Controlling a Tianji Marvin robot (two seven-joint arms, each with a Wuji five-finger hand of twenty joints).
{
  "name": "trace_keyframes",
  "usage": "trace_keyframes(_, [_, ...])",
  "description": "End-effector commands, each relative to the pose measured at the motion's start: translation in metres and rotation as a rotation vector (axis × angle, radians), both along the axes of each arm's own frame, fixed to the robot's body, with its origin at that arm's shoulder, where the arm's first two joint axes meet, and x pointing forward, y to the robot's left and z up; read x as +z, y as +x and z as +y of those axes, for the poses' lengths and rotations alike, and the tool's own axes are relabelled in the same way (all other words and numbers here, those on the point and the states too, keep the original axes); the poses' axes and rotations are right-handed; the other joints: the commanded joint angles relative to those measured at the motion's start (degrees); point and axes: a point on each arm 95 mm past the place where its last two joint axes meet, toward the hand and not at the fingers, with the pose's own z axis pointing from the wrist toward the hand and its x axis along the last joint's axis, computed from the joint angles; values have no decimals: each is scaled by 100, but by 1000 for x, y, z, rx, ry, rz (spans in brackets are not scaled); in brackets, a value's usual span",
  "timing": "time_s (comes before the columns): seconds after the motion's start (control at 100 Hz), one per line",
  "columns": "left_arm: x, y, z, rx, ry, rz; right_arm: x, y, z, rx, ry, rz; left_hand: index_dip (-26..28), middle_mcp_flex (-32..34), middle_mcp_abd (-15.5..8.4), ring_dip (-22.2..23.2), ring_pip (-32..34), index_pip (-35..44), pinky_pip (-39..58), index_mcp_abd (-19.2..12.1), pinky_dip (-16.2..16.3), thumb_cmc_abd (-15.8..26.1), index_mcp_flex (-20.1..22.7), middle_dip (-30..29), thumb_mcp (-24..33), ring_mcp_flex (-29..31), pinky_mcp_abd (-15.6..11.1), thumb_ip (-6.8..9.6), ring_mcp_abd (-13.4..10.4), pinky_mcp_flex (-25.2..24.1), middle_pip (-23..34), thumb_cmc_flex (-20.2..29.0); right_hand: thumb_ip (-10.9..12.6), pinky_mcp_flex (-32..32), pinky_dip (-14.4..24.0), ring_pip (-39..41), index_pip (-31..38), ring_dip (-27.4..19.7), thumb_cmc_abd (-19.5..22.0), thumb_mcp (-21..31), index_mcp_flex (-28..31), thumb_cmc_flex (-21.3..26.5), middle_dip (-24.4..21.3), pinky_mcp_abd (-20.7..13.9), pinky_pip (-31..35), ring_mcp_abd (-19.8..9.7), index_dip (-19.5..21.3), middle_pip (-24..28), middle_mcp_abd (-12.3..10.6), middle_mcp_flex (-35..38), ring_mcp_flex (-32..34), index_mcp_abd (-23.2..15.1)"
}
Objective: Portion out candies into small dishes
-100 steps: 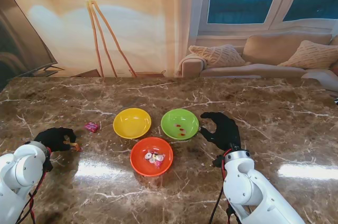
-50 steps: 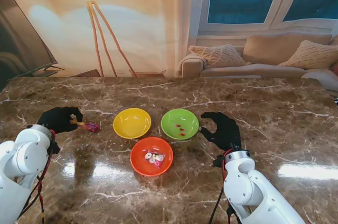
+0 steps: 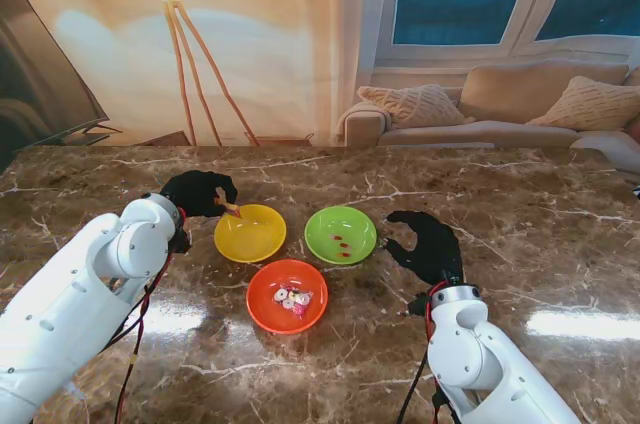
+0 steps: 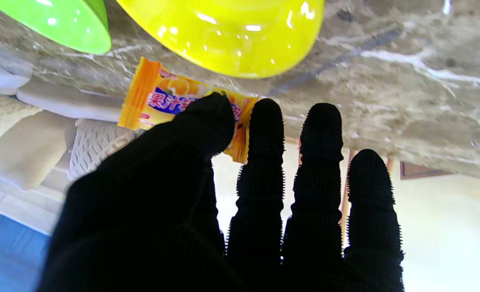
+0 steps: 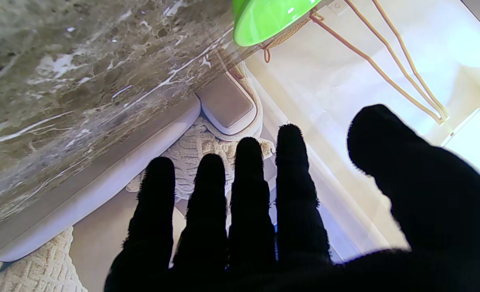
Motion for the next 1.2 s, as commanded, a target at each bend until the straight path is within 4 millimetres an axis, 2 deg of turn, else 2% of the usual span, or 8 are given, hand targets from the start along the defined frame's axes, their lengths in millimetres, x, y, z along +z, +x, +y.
trace_keyframes(0.0, [-10, 2, -10, -5, -19, 22, -5, -3, -1, -1, 7, 19, -32, 183, -54, 46, 143, 201, 200, -14, 131, 154, 71, 40, -30, 91, 163, 79, 0, -13, 152, 117, 131, -49, 88, -21, 25, 70, 64, -30, 27, -188, 59, -9, -43, -22, -33, -4, -44, 37, 34, -132])
trace_keyframes(0.14, [-21, 9, -21, -30, -21, 49, -5, -3, -1, -1, 10, 20, -287, 109, -95, 49, 123, 189, 225, 99, 159, 253, 18, -111, -277, 43, 171, -92, -31, -36, 51, 207, 137, -46, 94, -25, 22, 71, 40, -27, 23, -172, 60, 4, -41, -7, -34, -8, -35, 32, 37, -125])
trace_keyframes(0.22, [-23, 11, -23, -47, -18, 62, -4, -4, -2, -5, 12, 19, -1011, -59, -77, 12, 2, 56, 141, 277, 157, 222, -12, -333, -527, -85, 143, -131, -58, -131, -165, 137, 141, -52, 98, -30, 20, 71, 29, -29, 21, -169, 60, 4, -42, -14, -35, -9, -39, 33, 31, -126])
trace_keyframes(0.29, [-24, 11, -22, -65, -14, 86, -4, -4, -3, -9, 14, 19, -1604, -751, -27, -35, -210, -355, 0, 514, 188, 110, -101, -1268, -572, -283, 105, -93, -60, -247, 346, -177, 145, -53, 102, -33, 17, 73, 63, -45, 19, -206, 60, 8, -42, -8, -35, -13, -35, 23, 32, -119])
trace_keyframes(0.58, [-22, 7, -12, -57, -14, 68, -4, -3, -2, -5, 17, 23, -1687, -1283, -24, -43, -359, -754, -131, 647, 226, 26, -177, -2103, -690, -477, 69, -127, -69, -388, 667, -391, 172, -64, 118, -52, 11, 78, 48, -62, 13, -182, 63, 14, -52, -14, -36, -22, -37, 9, 24, -126])
trace_keyframes(0.87, [2, -7, 48, 8, 96, 8, -5, -3, -1, -1, 11, 20, -1829, -1802, -115, -195, -731, -1076, -592, 598, 150, 212, -321, -2542, -539, -1003, 152, -157, -103, -737, 597, -357, 170, -61, 130, -60, 11, 82, 24, -57, 12, -167, 66, 20, -63, -9, -34, -23, -46, 10, 29, -132])
trace_keyframes(1.01, [1, -12, 74, 30, 135, 30, -5, -3, 0, 3, 8, 24, -2336, -2310, -156, -702, -1304, -1980, -971, 821, 37, 465, -472, -3001, 43, -1486, 30, -92, -181, -930, 80, -707, 169, -58, 135, -60, 14, 84, 17, -52, 19, -157, 66, 25, -64, -13, -32, -21, -43, 14, 32, -126])
trace_keyframes(1.19, [-13, -10, 92, 11, 165, 120, -6, -3, 2, 9, 6, 27, -3010, -3192, -240, -1428, -1951, -2708, -1610, 755, -182, 527, -1173, -3861, 327, -2190, -181, -54, -333, -1265, -573, -223, 168, -55, 139, -61, 12, 85, 18, -49, 15, -158, 66, 21, -66, -10, -32, -22, -51, 12, 28, -132])
